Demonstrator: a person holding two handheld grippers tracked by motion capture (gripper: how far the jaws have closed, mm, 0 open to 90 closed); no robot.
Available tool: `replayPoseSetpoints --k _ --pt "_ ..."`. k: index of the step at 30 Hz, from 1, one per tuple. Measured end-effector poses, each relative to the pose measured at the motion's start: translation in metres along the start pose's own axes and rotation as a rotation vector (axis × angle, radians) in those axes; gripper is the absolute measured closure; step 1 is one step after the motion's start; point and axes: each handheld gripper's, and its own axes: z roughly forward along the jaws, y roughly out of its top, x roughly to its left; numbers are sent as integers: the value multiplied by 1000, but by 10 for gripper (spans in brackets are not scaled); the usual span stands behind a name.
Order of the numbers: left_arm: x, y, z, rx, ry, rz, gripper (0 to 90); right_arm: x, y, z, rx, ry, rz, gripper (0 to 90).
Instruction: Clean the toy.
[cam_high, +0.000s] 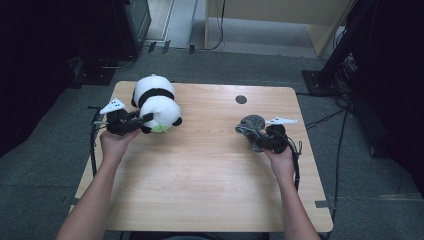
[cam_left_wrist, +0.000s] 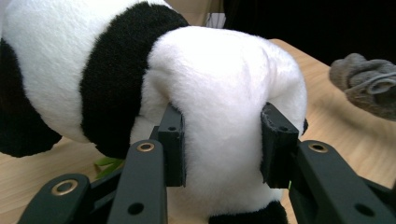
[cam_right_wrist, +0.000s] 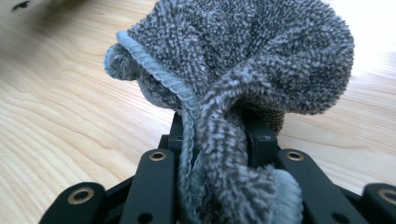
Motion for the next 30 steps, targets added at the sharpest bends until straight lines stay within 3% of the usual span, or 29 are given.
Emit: replayPoseSetpoints --k 3,6,10,14,17,25,30 --pt "7 -3 1 8 13 -26 602 -9 -3 -5 9 -36 -28 699" --pt "11 -6 4 27 28 -26 600 -20 -9 -13 13 -63 -44 699" --pt "15 -10 7 28 26 -39 592 -37 -16 -15 -9 -82 13 698" --pt "18 -17 12 71 38 -32 574 -46 -21 -9 7 -106 29 697" --pt "21 -20 12 63 36 -46 567 -49 -24 -2 32 -121 34 692" --pt "23 -23 13 65 27 -48 504 -55 -31 9 29 -112 52 635" --pt "19 -22 13 80 34 -38 385 -55 -32 9 25 -86 44 535"
